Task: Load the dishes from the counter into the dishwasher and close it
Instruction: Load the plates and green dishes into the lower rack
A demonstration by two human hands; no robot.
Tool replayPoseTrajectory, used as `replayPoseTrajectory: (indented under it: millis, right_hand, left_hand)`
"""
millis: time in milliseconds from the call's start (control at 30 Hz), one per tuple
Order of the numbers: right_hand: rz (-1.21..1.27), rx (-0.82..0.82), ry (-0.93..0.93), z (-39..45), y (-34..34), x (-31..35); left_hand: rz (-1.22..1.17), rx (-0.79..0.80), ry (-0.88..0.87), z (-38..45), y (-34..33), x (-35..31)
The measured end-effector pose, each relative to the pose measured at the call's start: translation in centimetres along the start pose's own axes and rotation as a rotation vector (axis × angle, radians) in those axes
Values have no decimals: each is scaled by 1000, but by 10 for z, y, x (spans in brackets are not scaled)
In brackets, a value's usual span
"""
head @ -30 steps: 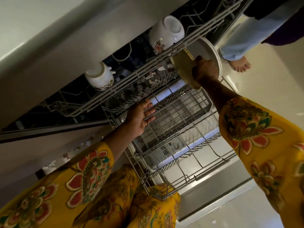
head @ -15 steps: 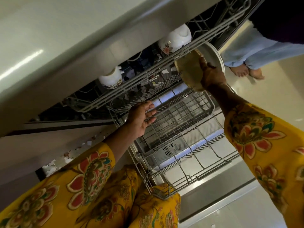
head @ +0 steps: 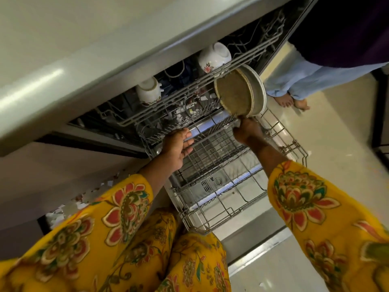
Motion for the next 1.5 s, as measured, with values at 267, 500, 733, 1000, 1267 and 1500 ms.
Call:
replayPoseTrajectory:
  millis: [267,500,733,1000,1267,1500]
  right_hand:
    - [15,135,61,-107,-25,40]
    - [28,165,191,-193,-17,85]
    - [37,180,362,-263,-16,155]
    - [3,164,630,-335,-23,268]
    - [86,165,892,-393,-48,390]
    - [82,165,1022,-438,-87,509]
  left_hand:
    - [-96,-10,-20,-65,35,11]
    - [-257,-109,-83,-136,95,17]
    - [-379,-162,-216,-205,167,3]
    - [-565,-282,-358,-265,265,-20]
    - [-742,-437,-585,-298,373,-55]
    - [-818,-595,-747,-314,482,-96]
Point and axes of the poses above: each hand's wrist, its own z-axis towards the middle knuckle, its own y-axis out of the back of the hand, x = y × z, the point moved 3 cm from there along z, towards the middle knuckle
